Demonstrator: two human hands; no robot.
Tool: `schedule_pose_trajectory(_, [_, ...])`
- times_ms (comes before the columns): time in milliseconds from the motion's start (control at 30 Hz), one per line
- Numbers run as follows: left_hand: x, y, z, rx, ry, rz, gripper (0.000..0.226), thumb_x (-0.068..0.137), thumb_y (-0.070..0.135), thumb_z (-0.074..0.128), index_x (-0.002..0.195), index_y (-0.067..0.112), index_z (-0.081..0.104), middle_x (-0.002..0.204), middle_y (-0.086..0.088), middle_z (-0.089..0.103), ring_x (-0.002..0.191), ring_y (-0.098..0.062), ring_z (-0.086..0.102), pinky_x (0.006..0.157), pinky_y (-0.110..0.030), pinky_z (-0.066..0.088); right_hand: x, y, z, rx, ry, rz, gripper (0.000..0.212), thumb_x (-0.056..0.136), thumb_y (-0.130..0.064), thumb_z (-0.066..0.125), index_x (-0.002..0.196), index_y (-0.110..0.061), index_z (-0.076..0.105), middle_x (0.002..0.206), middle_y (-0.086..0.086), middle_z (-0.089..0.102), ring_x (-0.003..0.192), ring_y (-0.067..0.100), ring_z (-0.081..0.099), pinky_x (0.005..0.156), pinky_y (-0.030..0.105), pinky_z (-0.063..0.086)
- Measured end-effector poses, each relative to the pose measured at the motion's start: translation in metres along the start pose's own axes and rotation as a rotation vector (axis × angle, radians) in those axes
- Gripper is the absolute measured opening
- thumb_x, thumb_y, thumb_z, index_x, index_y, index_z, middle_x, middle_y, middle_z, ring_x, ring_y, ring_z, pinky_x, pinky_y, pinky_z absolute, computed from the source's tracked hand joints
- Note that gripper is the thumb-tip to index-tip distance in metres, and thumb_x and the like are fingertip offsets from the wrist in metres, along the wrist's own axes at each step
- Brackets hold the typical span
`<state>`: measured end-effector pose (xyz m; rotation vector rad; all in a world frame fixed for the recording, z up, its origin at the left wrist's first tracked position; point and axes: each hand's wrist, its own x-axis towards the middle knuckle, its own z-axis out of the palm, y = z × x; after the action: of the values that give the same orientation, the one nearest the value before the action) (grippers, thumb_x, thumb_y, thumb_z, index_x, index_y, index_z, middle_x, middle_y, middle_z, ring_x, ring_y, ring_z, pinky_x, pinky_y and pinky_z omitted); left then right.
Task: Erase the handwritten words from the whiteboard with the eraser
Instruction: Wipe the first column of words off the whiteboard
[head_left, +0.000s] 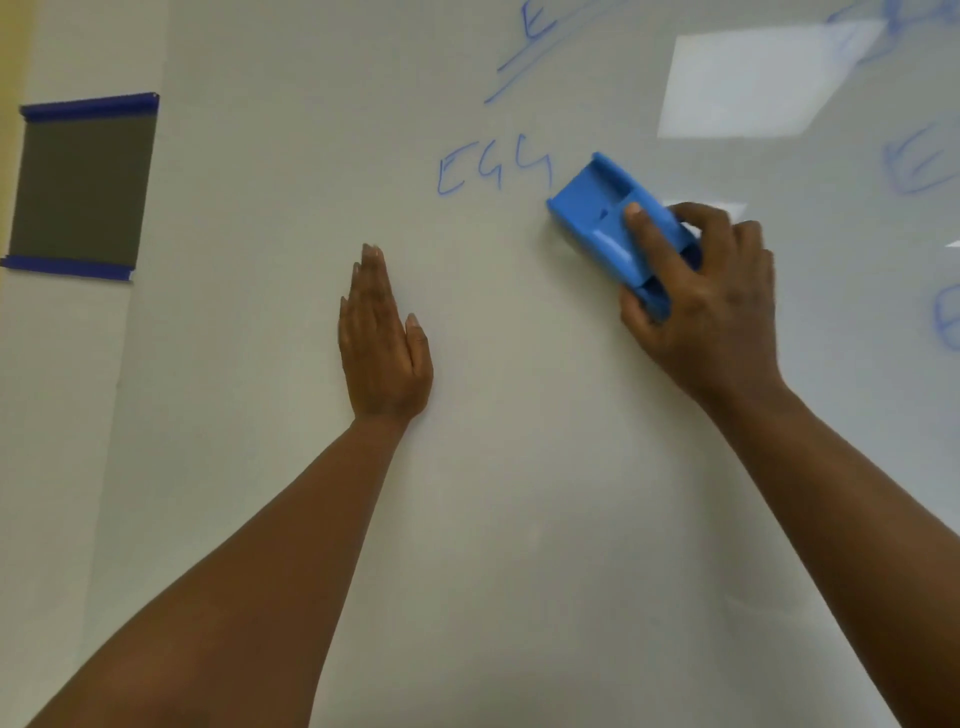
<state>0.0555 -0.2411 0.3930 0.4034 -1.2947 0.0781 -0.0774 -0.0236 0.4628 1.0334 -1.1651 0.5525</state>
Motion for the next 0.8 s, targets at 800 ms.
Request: schedule_pose_trajectory(800, [0.046, 0.008, 0.018, 0.023, -0.082, -0.010, 0.065, 0.086, 0.019, 0.028, 0.149, 0.009, 0.013, 0.157, -0.006, 0.014, 0.145, -0.020, 0.009, 0.117, -0.037, 0.000, 0.003, 0.001, 0.008, 0.061, 0.157, 0.027, 0.053, 0.070, -0.008, 0.066, 0.122, -0.001, 0.057, 0.112, 0.028, 0.056, 0.083, 0.042, 0.052, 0.070, 0.046, 0.049])
